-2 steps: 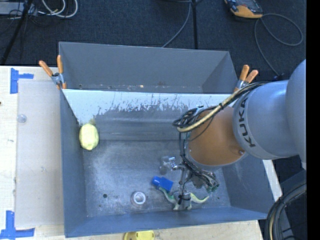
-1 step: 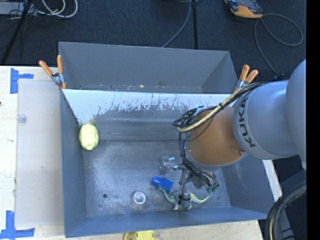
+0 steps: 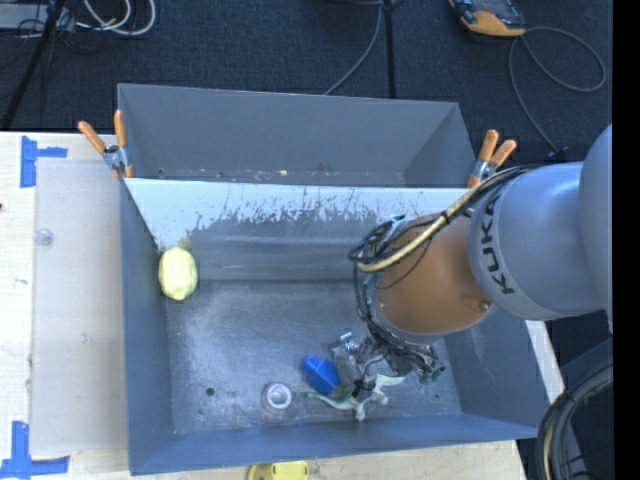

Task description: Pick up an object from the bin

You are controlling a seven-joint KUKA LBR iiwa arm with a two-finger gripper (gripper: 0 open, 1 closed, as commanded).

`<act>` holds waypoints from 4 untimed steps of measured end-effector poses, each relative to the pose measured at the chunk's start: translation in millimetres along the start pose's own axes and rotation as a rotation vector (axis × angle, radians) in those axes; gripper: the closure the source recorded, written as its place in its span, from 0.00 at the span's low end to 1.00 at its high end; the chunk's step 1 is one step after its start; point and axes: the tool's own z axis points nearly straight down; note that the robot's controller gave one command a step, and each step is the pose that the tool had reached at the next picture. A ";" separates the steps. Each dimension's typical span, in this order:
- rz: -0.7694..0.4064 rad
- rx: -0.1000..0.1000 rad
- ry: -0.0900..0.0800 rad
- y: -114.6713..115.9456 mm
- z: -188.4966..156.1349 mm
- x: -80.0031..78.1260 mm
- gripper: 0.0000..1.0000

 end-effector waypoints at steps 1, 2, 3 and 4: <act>0.000 0.001 -0.007 0.2 -0.1 -1.6 0.00; -0.001 0.001 -0.006 0.2 0.0 -1.4 0.00; -0.173 0.000 -0.007 17.3 1.2 -7.9 1.00; -0.173 0.000 -0.007 17.4 1.2 -8.0 0.00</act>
Offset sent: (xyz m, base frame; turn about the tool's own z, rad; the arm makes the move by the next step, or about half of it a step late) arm 0.0000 0.0000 0.0000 0.0000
